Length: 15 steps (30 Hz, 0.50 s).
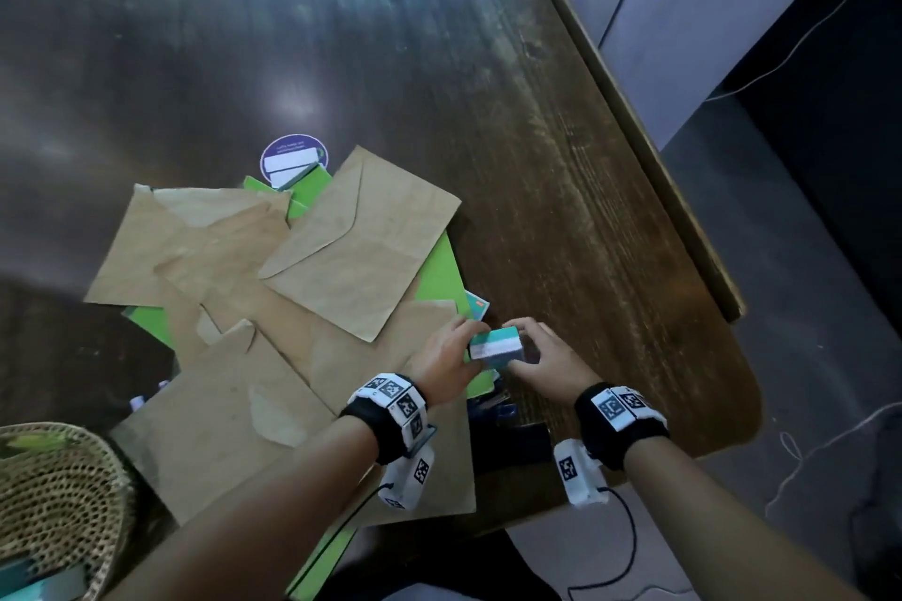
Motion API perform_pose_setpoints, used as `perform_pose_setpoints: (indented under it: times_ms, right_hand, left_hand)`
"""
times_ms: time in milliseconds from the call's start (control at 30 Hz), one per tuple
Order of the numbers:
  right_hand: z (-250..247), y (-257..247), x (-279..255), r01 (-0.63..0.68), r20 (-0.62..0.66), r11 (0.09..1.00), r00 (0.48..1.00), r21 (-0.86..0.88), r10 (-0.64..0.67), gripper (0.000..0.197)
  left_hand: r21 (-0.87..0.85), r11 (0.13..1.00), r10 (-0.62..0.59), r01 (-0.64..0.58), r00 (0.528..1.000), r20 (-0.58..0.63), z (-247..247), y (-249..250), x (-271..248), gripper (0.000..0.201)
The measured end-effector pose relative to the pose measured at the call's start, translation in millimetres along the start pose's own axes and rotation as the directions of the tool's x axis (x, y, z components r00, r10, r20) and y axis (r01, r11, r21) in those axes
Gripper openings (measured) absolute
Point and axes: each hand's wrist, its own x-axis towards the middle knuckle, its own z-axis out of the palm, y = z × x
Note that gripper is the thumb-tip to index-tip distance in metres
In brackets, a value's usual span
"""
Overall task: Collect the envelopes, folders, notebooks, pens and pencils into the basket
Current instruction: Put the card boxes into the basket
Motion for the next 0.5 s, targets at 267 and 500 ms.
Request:
perform_pose_setpoints:
  times_ms: [267,500]
  right_hand:
    - [70,-96,17,0.266,0.07,0.962,0.963,-0.058,-0.262,0.035]
    - [174,-179,27,0.411,0.206,0.904,0.9,-0.116,-0.383,0.03]
  left_hand:
    - [-0.074,0.997,-0.011,0.0,0.99,-0.142,-88,-56,-81,0.035]
    - [-0.002,0.994,-0.111,0.113,0.972,-0.207,-160,-113,-196,0.039]
